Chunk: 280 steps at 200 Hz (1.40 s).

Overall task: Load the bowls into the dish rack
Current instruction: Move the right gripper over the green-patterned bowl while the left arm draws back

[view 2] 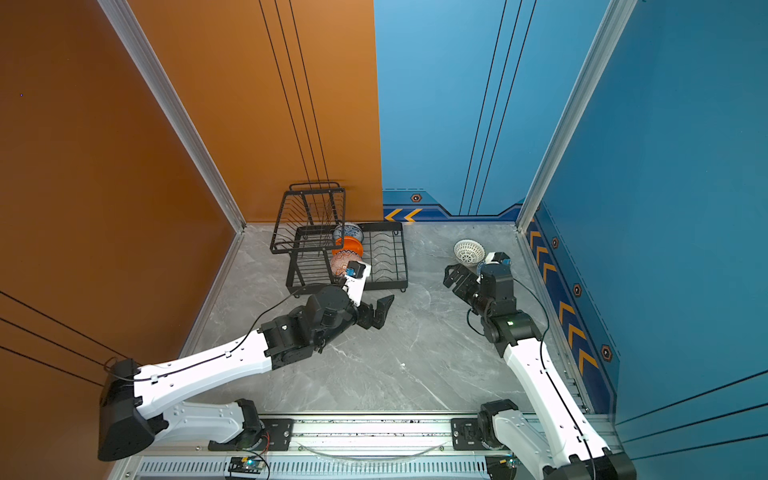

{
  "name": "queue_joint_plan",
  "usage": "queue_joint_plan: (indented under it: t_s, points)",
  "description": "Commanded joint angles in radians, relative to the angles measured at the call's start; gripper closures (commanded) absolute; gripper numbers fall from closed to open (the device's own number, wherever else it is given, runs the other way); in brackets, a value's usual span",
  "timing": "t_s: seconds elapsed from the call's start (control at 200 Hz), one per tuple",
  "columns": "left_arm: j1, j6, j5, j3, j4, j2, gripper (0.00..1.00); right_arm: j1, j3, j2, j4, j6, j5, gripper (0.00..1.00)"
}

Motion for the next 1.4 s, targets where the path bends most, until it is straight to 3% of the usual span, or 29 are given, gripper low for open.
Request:
queue_joint_plan:
  t_s: [0.0,0.415,0.711,1.136,1.396]
  points:
    - [-0.031,0.005,-0.041,-0.005,0.026,0.01,0.02,-0.019,-0.064,-0.03,-0.119,-0.044,0.011,0.0]
    - [-0.028,-0.026,-0.02,-0.149,0.191,-0.001,0.02,-0.046,-0.124,-0.132,-0.347,-0.116,0.23,0.0]
    - [-0.026,-0.041,0.036,-0.169,0.288,0.059,0.02,-0.093,-0.167,-0.183,-0.405,-0.044,0.236,0.0]
    - [0.021,-0.041,0.141,-0.216,0.371,0.088,0.02,-0.204,-0.18,0.004,-0.31,-0.094,0.244,0.0]
    - [0.035,-0.056,0.166,-0.256,0.404,0.082,0.02,-0.242,-0.195,0.093,-0.218,-0.127,0.253,0.09]
